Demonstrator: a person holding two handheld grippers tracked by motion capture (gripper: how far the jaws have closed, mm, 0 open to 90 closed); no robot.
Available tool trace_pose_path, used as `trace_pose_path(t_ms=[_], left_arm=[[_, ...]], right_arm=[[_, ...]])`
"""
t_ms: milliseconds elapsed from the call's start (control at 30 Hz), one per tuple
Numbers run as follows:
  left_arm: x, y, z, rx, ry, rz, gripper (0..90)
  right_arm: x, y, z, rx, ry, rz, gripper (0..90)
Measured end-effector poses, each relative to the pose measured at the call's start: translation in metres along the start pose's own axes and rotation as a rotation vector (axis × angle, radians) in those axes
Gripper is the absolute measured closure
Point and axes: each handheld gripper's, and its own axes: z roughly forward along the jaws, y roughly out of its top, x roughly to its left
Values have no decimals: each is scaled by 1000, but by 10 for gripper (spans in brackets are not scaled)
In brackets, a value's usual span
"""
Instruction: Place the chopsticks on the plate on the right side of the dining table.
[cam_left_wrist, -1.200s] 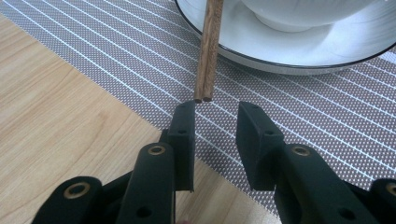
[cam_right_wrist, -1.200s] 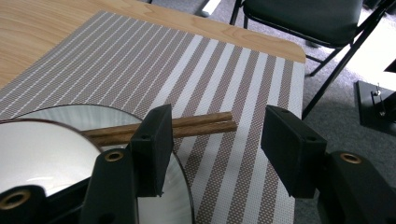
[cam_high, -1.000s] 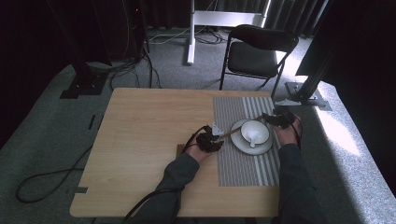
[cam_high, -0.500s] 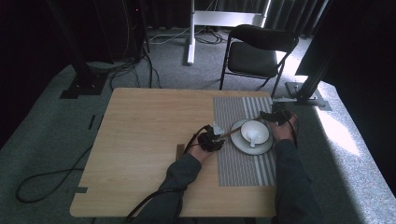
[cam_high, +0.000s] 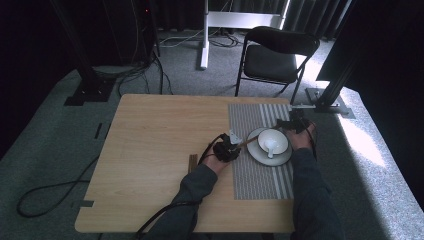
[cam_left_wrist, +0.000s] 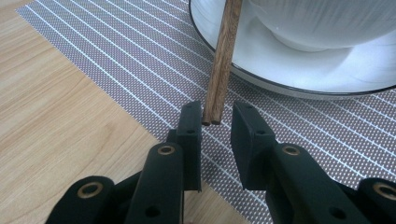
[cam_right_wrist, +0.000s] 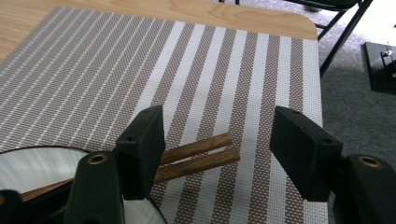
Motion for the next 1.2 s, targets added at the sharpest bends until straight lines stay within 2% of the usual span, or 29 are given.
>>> trace_pose_path(t_ms=[300,467,1200], left_arm=[[0,3,1,8,0,8,789],[0,4,2,9,3,7,789],[12,8,11,36,28,-22,755]], right_arm=[[4,4,5,26,-8,-15,346],[5,3,7,47,-14,-24,346],[3,2,3,68,-29,-45,350]])
